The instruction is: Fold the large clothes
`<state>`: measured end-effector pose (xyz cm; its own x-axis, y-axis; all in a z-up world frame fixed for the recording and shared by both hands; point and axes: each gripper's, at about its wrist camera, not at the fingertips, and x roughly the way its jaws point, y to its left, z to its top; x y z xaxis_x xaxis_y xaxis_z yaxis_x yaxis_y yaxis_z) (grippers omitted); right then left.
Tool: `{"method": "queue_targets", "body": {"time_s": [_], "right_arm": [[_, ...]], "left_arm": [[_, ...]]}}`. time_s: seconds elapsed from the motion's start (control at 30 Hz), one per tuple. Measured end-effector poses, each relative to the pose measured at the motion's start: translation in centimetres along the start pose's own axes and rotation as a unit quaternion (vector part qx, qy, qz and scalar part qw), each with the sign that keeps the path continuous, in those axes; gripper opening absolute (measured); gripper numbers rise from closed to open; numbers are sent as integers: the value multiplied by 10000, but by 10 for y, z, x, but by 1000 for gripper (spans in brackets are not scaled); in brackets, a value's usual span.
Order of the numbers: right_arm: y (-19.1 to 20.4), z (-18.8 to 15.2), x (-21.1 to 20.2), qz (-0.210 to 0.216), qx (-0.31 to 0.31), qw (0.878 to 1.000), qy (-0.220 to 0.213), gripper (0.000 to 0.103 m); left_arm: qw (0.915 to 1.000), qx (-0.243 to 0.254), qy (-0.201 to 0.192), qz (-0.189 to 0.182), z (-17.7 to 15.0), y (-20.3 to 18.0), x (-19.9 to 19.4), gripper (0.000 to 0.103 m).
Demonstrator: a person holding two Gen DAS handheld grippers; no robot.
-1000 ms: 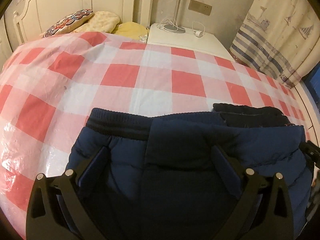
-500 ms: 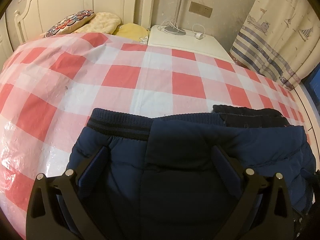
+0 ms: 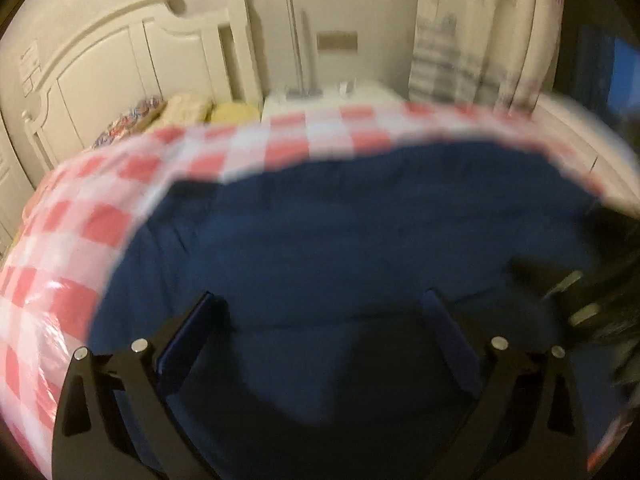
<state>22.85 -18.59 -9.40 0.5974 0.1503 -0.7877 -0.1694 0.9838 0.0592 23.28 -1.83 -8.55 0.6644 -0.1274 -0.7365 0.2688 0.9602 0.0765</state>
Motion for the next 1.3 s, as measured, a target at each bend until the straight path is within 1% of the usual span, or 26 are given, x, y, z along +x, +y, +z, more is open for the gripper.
{"method": "queue_targets", "body": {"time_s": [0.07, 0.13, 0.17, 0.23, 0.27, 0.33, 0.37, 0.47, 0.57, 0.63, 0.67, 0.73, 0.77, 0.8, 0.83, 0.87, 0.9, 0.93, 0.97, 1.03, 1.13, 1.17, 1.2, 1.23, 1.27, 1.3], "right_arm": [[-2, 0, -8, -1, 66, 10000, -20, 98], [0, -3, -27, -286, 136, 9993, -222, 98], [5, -5, -39, -207, 87, 9990, -389, 98], [20, -11, -48, -94, -212, 9985, -492, 98], [27, -15, -47, -128, -373, 9982, -455, 98], [43, -29, -23, -359, -730, 9967, -69, 99], [43, -32, -20, -361, -736, 9964, -206, 99], [39, -30, -16, -264, -654, 9974, -132, 99], [37, -32, -17, -216, -628, 9977, -150, 99], [32, -31, -25, -208, -549, 9982, -89, 98], [28, -32, -36, -338, -467, 9982, -158, 98], [16, -35, -53, -441, -334, 9977, -396, 98], [2, -40, -61, -532, -205, 9973, -461, 98], [-11, -44, -61, -672, -99, 9968, -428, 98], [-25, -49, -59, -766, 34, 9964, -365, 98], [-45, -58, -54, -516, 332, 9976, -326, 98], [-56, -64, -52, -219, 535, 9975, -415, 99], [-61, -68, -52, -77, 641, 9967, -492, 98], [-62, -68, -53, -81, 644, 9967, -482, 98], [-57, -64, -55, -249, 559, 9975, -343, 98], [-60, -65, -73, -535, 655, 9950, -527, 98], [-66, -68, -77, -613, 692, 9941, -568, 98], [-73, -76, -77, -705, 759, 9933, -517, 98], [-83, -84, -72, -608, 867, 9935, -428, 98], [-92, -93, -68, -274, 1040, 9931, -475, 98], [-97, -97, -66, -113, 1117, 9921, -552, 98]], "left_arm": [[9997, -208, -17, -151, 0, 8, 2, 101], [9997, -202, -8, -168, -1, 8, 4, 101], [9998, -173, -26, -135, -3, 7, 4, 101], [9999, -112, -65, -42, -5, 4, 5, 101], [9999, -103, -78, -25, -5, 4, 4, 101], [9999, -97, -111, 34, -7, 5, 4, 101], [9999, -79, -130, 67, -9, 3, 3, 101], [9996, 37, -138, 246, -9, -2, 4, 101], [9998, -64, -85, 143, -9, 1, 3, 101], [9993, -307, -114, 181, -10, 13, -10, 101], [9983, -474, -264, 195, -14, 25, -23, 101], [9962, -709, -348, 355, -21, 48, -34, 101], [9952, -802, -310, 470, -24, 58, -34, 101], [9932, -954, -165, 641, -30, 75, -28, 101], [9919, -1094, -9, 641, -36, 87, -19, 101], [9918, -1205, -8, 429, -40, 96, -15, 101], [9907, -1340, -118, 225, -44, 103, -15, 101], [9905, -1345, -123, 244, -44, 102, -16, 101], [9913, -1275, -98, 320, -43, 99, -15, 101], [9920, -1173, -63, 471, -40, 95, -17, 101], [9880, -1442, -171, 523, -51, 109, -26, 101], [9858, -1623, -151, 412, -56, 118, -26, 101], [9824, -1861, -101, 120, -61, 128, -22, 101], [9788, -2043, -44, -131, -65, 135, -18, 101], [9773, -2108, -15, -226, -66, 138, -17, 101], [9772, -2107, 24, -253, -66, 138, -15, 101]]}}
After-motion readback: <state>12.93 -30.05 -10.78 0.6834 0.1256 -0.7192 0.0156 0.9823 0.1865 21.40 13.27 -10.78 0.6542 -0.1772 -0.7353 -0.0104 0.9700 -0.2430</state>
